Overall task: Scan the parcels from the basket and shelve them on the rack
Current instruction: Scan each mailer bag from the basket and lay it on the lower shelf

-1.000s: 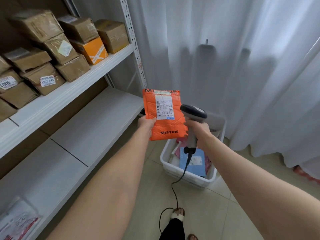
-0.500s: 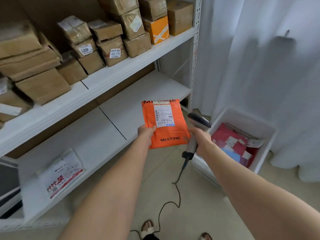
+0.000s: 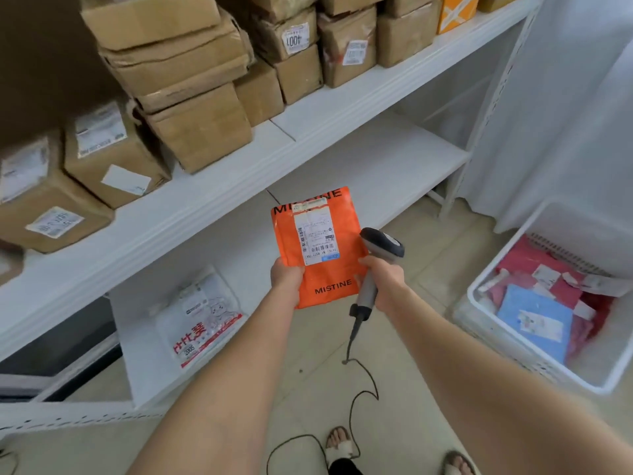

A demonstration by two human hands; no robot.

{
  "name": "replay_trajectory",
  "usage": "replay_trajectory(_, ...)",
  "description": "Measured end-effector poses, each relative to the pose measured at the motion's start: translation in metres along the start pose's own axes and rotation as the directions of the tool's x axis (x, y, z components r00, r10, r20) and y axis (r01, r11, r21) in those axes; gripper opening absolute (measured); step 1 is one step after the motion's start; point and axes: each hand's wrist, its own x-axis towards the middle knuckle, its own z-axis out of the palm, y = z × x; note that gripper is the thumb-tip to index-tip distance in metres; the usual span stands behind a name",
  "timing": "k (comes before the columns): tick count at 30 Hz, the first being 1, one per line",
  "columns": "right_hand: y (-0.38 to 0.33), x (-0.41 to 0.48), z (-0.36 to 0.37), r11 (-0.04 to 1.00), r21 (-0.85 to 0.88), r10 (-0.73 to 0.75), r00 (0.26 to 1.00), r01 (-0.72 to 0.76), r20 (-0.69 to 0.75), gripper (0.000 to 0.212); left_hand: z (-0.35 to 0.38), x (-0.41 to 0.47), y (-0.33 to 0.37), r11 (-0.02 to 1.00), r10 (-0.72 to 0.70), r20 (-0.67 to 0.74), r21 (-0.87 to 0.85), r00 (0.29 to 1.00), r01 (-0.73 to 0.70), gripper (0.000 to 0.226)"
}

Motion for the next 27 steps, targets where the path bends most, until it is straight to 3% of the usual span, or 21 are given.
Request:
replay_trajectory(5, 0.042, 0.028, 0.068, 0.997, -0.073, 0.022, 0.997, -0.017, 0.067, 0.01, -0.047, 0.058, -0.02, 0.998, -0.045, -0.148, 0.032, 0.988, 0.051, 0.034)
replay_trajectory(9, 0.078, 0.061, 0.112, 0.993, -0.109, 0.055, 0.992, -0.042, 0.116, 0.016, -0.071, 0.095, -0.044, 0.997, -0.076, -0.251, -0.018, 0.965, 0.073, 0.056)
replay_trajectory(13, 0.121, 0.098, 0.151, 0.989, -0.136, 0.086, 0.985, -0.065, 0.152, 0.015, -0.089, 0.142, -0.072, 0.997, -0.075, -0.29, -0.025, 0.954, 0.07, 0.055)
replay_trajectory(21, 0.215, 0.157, 0.211, 0.985, -0.116, 0.145, 0.981, -0.13, 0.131, 0.015, -0.125, 0.235, -0.138, 0.976, -0.129, -0.314, 0.129, 0.941, 0.177, 0.047)
replay_trajectory(27, 0.244, 0.179, 0.237, 0.975, -0.183, 0.154, 0.977, -0.126, 0.147, 0.016, -0.143, 0.278, -0.165, 0.948, -0.143, -0.322, 0.227, 0.936, 0.223, 0.043)
